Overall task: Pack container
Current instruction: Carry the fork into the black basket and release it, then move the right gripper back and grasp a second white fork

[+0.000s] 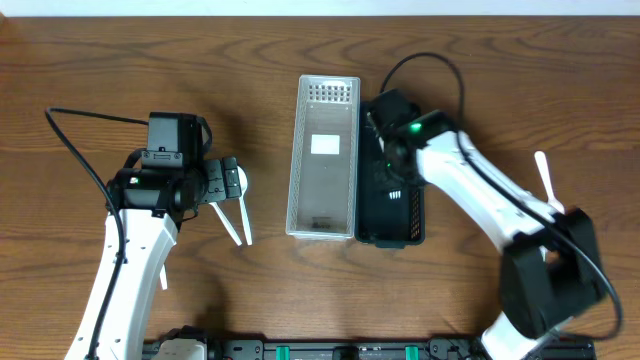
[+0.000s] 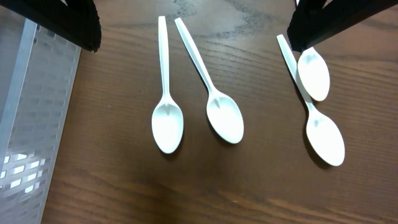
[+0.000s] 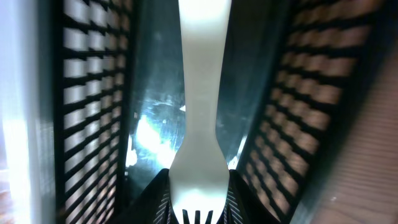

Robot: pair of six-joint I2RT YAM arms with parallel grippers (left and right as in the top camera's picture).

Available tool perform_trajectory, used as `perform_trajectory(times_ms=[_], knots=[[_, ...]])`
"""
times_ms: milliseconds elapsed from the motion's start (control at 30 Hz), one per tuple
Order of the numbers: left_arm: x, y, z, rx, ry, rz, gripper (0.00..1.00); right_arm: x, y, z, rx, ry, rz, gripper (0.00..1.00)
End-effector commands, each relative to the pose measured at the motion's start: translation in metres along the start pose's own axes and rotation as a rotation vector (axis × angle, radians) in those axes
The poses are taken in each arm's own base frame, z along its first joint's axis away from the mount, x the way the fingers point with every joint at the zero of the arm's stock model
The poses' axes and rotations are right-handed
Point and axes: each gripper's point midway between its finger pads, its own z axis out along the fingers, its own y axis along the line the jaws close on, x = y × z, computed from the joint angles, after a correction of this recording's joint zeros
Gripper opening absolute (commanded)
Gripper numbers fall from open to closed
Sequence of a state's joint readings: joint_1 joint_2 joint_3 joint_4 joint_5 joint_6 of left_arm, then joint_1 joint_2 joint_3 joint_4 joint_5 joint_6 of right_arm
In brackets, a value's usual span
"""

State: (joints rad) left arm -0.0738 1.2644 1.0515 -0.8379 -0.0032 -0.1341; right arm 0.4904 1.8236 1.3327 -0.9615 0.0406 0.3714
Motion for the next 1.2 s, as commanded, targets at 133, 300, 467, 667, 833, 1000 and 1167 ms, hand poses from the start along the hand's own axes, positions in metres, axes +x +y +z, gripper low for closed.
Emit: perform_trajectory(times_ms=[133,300,467,667,833,1000,1167], knots=[[-0.003,0.0,-0.003,-0.002,-0.004,0.003,0.98,0.001,0.007,0.026,0.018,0.03,0.005,0.31],[-0.003,0.0,-0.003,-0.002,-0.004,0.003,0.98,-0.011,0.007,0.013,0.0,-0.02,-0.004,0.61],[-0.003,0.0,-0.003,-0.002,-0.004,0.003,0.98,-0.032,-0.009,-0.044,0.025,-0.127,-0.012,0.62],[-0.003,0.0,-0.003,-0.002,-0.004,0.003,0.98,-0.048,-0.08,-0.145,0.087,-0.348,0.116,0.83],[-0.003,0.0,-0.003,-0.002,-0.004,0.003,0.98,-0.014,-0.158,-0.168,0.123,-0.303,0.221,0.97],[-0.003,0.0,-0.003,-0.002,-0.003,0.003,0.98,0.014,-0.2,-0.141,0.1,-0.175,0.246,0.99],[-0.002,0.0,-0.003,-0.003,0.002,0.003,0.98,0.034,-0.219,-0.088,0.104,-0.074,0.242,0.99]])
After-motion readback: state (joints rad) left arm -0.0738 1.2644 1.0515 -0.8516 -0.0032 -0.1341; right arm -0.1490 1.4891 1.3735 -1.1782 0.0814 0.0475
